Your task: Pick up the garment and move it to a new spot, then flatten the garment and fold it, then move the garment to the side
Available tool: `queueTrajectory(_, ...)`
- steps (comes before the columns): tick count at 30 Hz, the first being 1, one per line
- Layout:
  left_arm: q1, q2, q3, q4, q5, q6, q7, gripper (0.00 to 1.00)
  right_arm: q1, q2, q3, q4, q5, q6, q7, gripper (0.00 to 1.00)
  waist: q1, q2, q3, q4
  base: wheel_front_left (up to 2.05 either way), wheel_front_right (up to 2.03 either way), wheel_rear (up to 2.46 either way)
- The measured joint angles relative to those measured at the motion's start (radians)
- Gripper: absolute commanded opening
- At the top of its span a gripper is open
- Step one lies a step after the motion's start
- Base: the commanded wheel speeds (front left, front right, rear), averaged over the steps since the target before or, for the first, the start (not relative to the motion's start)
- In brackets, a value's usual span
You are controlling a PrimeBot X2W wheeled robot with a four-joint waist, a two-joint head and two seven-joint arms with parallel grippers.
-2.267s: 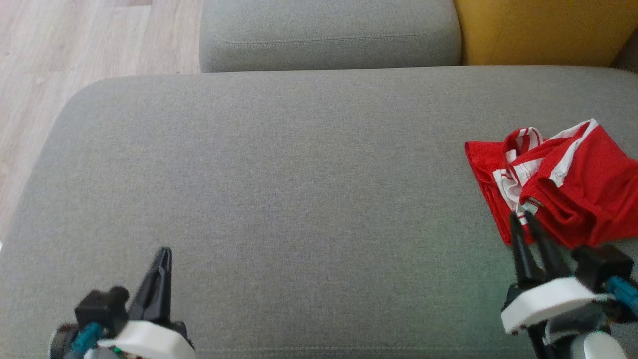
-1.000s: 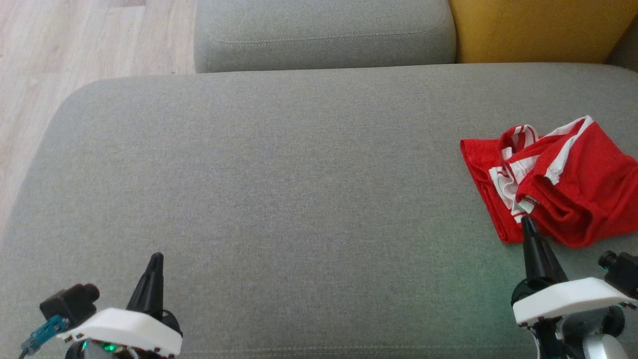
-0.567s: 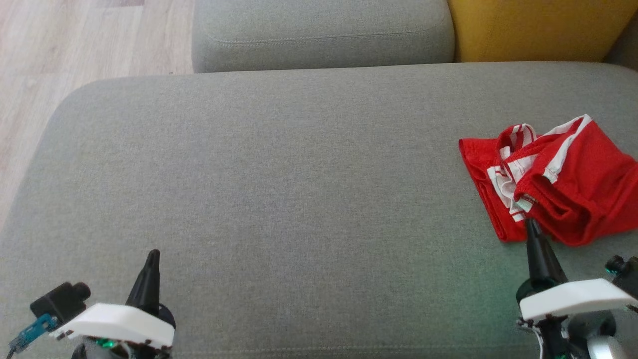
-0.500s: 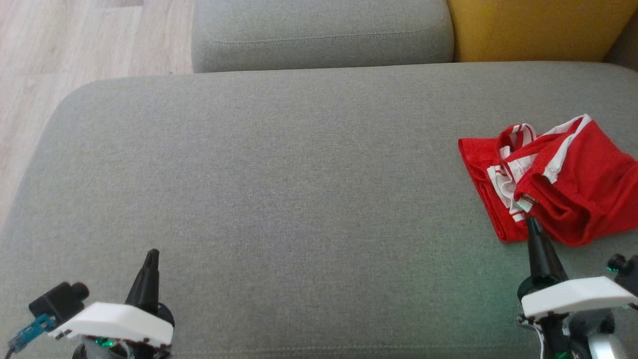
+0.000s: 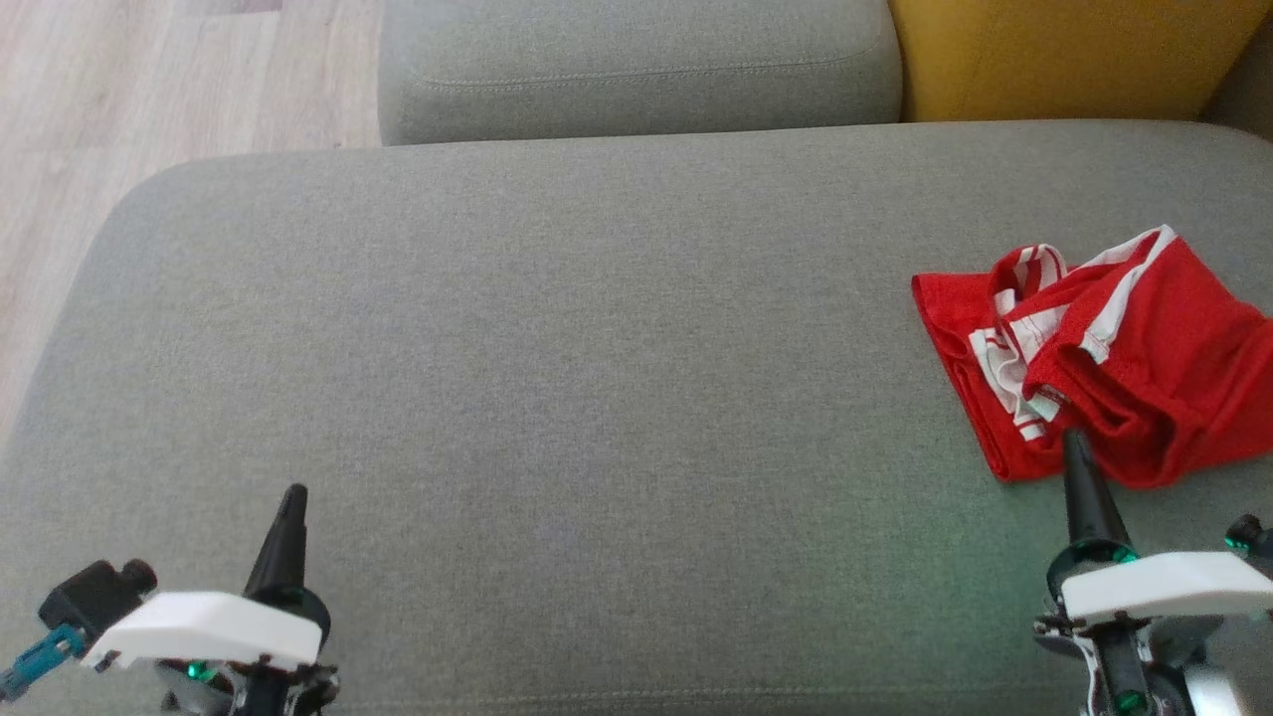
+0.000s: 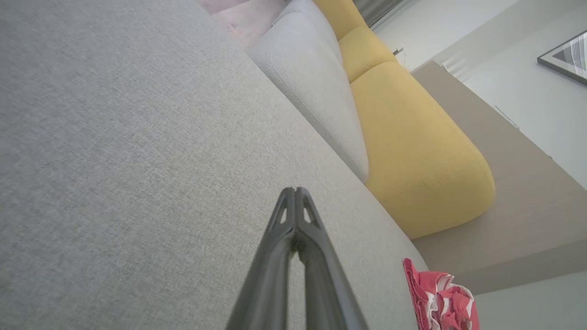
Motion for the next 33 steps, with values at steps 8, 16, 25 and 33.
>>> queueTrajectory(8, -0.015, -0.020, 0.021, 0.014, -0.089, -0.021, 0.021, 0.00, -0.017, 0.000, -0.009, 0.020, 0.106, 0.000, 0.001, 0.00, 0.0000, 0.0000, 0.001, -0.003, 0.00, 0.00, 0.00)
queueTrajectory(16, -0.037, -0.032, 0.047, 0.031, -0.169, -0.035, 0.040, 0.00, -0.032, -0.001, -0.018, 0.037, 0.198, 0.000, 0.006, 0.00, 0.0000, 0.0000, 0.001, -0.006, 0.00, 0.00, 0.00)
queueTrajectory(25, -0.052, -0.053, 0.076, 0.048, -0.255, -0.056, 0.061, 0.00, -0.039, -0.001, -0.022, 0.057, 0.304, 0.000, 0.009, 0.00, 0.0000, 0.0000, 0.002, -0.009, 0.00, 0.00, 0.00)
queueTrajectory(33, -0.060, -0.067, 0.103, 0.067, -0.334, -0.070, 0.078, 0.00, -0.055, -0.001, -0.028, 0.072, 0.397, 0.000, 0.010, 0.00, 0.0000, 0.0000, 0.003, -0.012, 0.00, 0.00, 0.00)
